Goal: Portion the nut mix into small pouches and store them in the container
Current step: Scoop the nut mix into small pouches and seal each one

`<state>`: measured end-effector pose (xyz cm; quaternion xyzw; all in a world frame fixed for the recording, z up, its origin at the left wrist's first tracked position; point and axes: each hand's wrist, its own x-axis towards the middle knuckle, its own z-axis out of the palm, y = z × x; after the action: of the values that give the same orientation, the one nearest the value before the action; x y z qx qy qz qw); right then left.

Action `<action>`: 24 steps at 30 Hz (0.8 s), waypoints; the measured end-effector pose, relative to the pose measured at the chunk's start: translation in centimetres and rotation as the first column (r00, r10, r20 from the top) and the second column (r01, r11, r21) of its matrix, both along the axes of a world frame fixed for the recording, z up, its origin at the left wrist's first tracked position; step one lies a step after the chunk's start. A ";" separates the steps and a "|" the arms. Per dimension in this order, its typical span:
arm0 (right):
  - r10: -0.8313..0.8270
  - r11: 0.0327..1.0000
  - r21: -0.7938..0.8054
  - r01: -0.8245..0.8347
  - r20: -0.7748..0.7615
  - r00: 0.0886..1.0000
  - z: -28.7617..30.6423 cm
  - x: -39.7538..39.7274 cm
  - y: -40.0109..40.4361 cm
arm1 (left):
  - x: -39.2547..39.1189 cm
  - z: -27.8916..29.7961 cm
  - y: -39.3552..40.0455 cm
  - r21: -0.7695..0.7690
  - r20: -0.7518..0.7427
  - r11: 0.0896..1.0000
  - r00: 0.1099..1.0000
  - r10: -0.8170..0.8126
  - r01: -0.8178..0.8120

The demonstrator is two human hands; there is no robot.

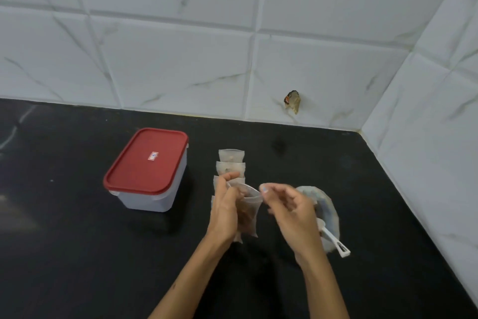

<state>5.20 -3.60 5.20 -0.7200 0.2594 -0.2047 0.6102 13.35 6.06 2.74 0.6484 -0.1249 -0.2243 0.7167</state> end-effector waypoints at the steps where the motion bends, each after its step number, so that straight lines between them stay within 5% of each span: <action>1: 0.073 0.997 0.038 -0.072 -0.011 0.997 0.0 0.5 0.7 | 0.5 0.2 0.5 0.012 0.011 1.000 1.000 0.003 -0.003; 5: 0.160 0.982 0.095 -0.161 0.027 0.987 -0.7 2.6 2.5 | 2.6 0.4 2.6 0.016 -0.020 1.000 1.000 -0.014 0.015; 15: -0.010 0.957 0.290 -0.005 0.052 0.999 0.1 8.2 2.1 | 8.3 0.1 4.7 -0.143 -0.159 0.986 0.982 -0.105 0.082; 24: -0.135 0.877 0.477 0.048 0.149 0.979 -0.8 7.4 4.7 | 8.8 0.0 5.7 -0.124 -0.142 0.985 0.980 -0.140 0.123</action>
<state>12.64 1.12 4.41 -0.5158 0.2797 -0.2279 0.7771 22.17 11.72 2.74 0.5777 -0.1260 -0.3118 0.7437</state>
